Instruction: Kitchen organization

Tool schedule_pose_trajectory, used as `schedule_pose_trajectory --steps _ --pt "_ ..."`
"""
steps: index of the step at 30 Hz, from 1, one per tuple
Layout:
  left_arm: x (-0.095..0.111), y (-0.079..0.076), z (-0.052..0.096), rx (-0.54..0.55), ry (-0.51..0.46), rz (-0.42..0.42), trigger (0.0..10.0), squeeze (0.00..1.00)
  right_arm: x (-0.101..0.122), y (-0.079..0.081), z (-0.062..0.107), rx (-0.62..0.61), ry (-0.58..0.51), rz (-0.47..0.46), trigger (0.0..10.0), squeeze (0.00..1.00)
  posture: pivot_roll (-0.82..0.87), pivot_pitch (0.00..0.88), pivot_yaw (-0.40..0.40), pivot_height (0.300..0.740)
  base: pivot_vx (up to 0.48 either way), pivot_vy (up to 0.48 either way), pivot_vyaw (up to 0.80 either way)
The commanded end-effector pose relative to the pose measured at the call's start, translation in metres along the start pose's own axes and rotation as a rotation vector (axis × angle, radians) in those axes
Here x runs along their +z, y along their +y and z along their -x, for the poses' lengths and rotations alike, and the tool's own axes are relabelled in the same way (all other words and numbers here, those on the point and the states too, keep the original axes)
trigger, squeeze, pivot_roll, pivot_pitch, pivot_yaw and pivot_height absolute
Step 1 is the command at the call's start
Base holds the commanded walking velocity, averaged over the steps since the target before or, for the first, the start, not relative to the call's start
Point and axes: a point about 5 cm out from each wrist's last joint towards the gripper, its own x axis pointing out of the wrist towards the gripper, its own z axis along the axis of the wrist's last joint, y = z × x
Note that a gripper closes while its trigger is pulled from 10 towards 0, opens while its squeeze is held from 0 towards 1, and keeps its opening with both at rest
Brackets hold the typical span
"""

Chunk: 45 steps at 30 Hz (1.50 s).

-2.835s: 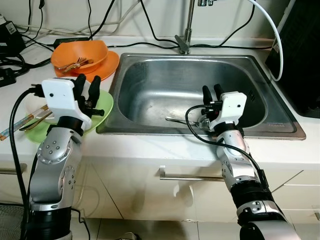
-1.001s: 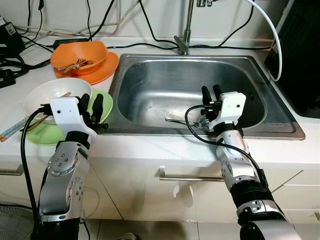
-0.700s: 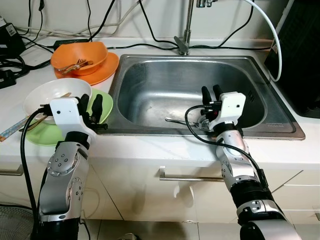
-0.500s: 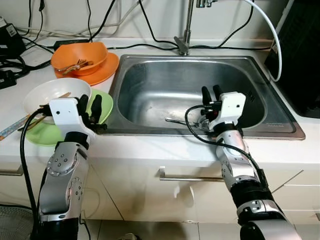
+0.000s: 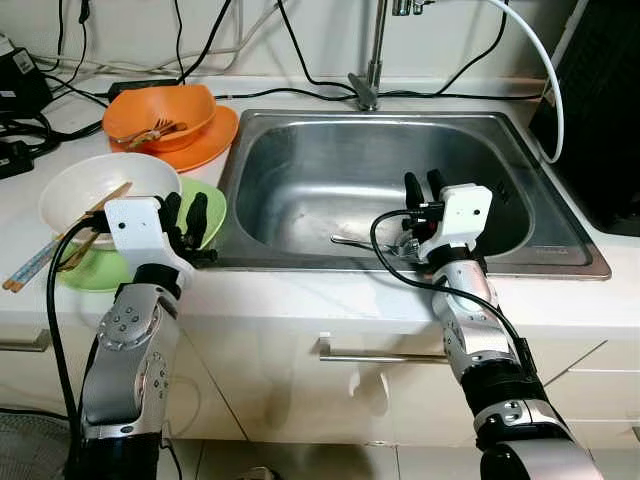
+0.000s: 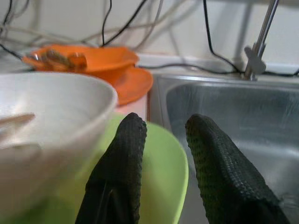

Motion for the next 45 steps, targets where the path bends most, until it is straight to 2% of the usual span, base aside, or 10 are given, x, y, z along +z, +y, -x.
schedule_pose_trajectory --steps 1,13,14,16,19,23,28,31,39,45 --pt "-0.003 -0.002 -0.002 -0.015 0.020 0.010 10.0 0.00 -0.011 -0.002 0.007 -0.018 0.048 -0.012 10.0 0.00 0.19 0.027 0.070 0.740 0.000 0.000 0.00" --pt "0.010 -0.023 -0.017 -0.112 -0.041 0.023 10.0 0.00 -0.010 -0.003 0.006 -0.025 0.044 -0.010 10.0 0.00 0.17 0.015 0.075 0.740 0.000 0.000 0.00" --pt "0.015 -0.032 -0.018 -0.152 -0.067 0.005 10.0 0.00 -0.010 -0.004 0.006 -0.027 0.044 -0.010 10.0 0.00 0.17 0.014 0.076 0.740 0.000 0.000 0.00" --pt "0.017 -0.033 -0.018 -0.161 -0.078 -0.004 10.0 0.00 -0.010 -0.004 0.006 -0.027 0.043 -0.010 10.0 0.00 0.17 0.014 0.076 0.740 0.000 0.000 0.00" --pt "0.022 -0.031 -0.019 -0.145 -0.113 -0.074 10.0 0.00 -0.010 -0.004 0.006 -0.029 0.043 -0.010 10.0 0.00 0.17 0.015 0.074 0.740 0.000 0.000 0.00" --pt "0.037 -0.031 -0.021 -0.123 -0.175 -0.124 10.0 0.00 -0.010 -0.004 0.006 -0.030 0.044 -0.012 10.0 0.00 0.18 0.020 0.068 0.740 0.000 0.000 0.00" --pt "0.057 -0.024 -0.020 -0.085 -0.260 -0.166 10.0 0.00 -0.013 -0.001 0.007 -0.026 0.053 -0.017 10.0 0.00 0.19 0.027 0.063 0.740 0.000 0.000 0.00" --pt "0.065 -0.012 -0.015 -0.036 -0.281 -0.213 10.0 0.00 -0.013 0.002 0.006 -0.020 0.056 -0.023 10.0 0.00 0.21 0.037 0.064 0.740 0.000 0.000 0.00" --pt "0.043 0.009 0.001 0.086 -0.197 -0.234 10.0 0.00 -0.013 0.002 0.007 -0.018 0.057 -0.027 10.0 0.00 0.21 0.048 0.061 0.740 0.000 0.000 0.00" --pt "0.035 0.013 0.004 0.115 -0.171 -0.221 10.0 0.00 -0.014 0.003 0.006 -0.011 0.059 -0.026 10.0 0.00 0.22 0.042 0.062 0.740 0.000 0.000 0.00"
